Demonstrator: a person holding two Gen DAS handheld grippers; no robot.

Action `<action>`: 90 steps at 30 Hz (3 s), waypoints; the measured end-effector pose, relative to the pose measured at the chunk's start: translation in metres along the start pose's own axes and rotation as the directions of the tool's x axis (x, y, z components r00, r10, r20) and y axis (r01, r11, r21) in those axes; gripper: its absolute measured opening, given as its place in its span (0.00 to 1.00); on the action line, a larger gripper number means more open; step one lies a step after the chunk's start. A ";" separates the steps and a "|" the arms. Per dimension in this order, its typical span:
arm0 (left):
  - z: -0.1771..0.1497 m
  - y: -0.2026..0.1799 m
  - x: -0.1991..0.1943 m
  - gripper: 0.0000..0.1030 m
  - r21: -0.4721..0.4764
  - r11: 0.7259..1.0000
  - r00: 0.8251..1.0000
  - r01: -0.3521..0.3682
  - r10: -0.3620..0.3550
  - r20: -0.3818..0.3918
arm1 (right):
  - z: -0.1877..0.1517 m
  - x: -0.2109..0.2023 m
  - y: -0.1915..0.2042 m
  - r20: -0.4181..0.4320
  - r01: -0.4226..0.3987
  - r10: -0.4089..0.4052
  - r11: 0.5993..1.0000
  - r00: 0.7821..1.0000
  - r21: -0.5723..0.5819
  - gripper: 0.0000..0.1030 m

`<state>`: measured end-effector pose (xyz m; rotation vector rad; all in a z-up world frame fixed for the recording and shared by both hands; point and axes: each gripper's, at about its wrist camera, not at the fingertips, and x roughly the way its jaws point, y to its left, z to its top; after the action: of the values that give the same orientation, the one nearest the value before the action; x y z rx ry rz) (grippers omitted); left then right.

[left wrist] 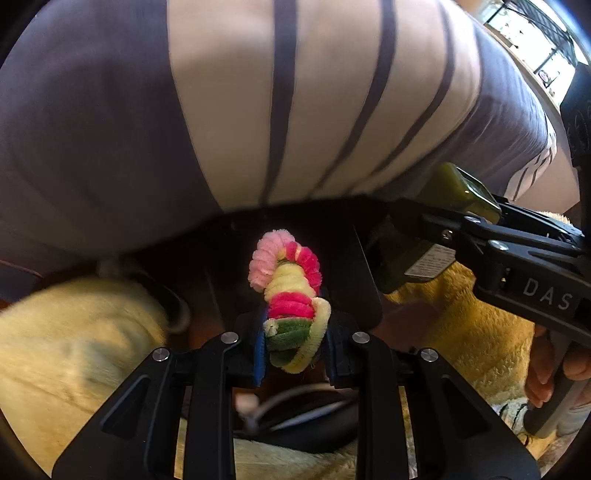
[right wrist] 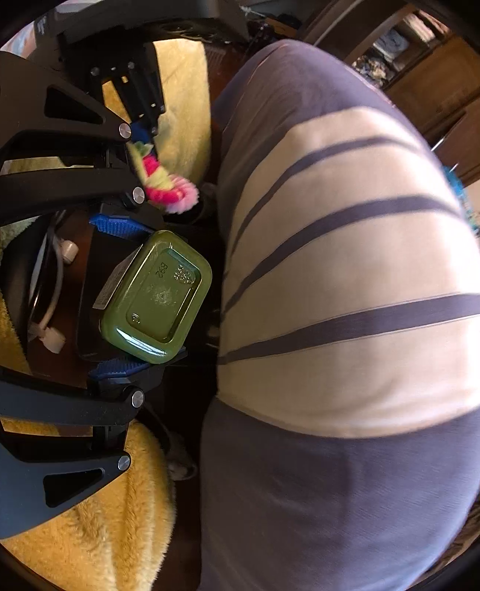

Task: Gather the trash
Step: 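Lower both held items below the bed edge and open both tools over the bin, then grasp the blue wet-wipe pack with the left tool while the right tool grasps the white tape roll, then lower both held items into the bin and open both tools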

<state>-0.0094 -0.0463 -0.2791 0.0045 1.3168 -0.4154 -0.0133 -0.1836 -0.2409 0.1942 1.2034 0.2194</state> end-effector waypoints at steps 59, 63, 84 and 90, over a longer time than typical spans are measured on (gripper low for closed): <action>0.263 0.083 -0.103 0.75 -0.055 0.974 0.886 -0.220 0.223 0.406 | 0.232 -0.069 -0.059 0.417 0.204 -0.259 0.964 0.871 0.173 0.69; 0.281 0.087 -0.095 0.73 -0.052 0.975 0.890 -0.218 0.220 0.399 | 0.242 -0.059 -0.060 0.408 0.217 -0.271 0.960 0.872 0.175 0.64; 0.239 0.054 -0.101 0.37 -0.017 0.970 0.895 -0.243 0.231 0.382 | 0.197 -0.075 -0.053 0.395 0.153 -0.188 0.981 0.899 0.118 0.25; 0.194 0.034 -0.119 0.37 -0.003 0.977 0.897 -0.214 0.198 0.396 | 0.158 -0.092 -0.029 0.398 0.132 -0.134 0.991 0.908 0.033 0.25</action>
<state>0.1593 -0.0258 -0.1248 0.0904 0.8968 -0.2444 0.1051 -0.2413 -0.1109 0.1518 0.8052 0.0509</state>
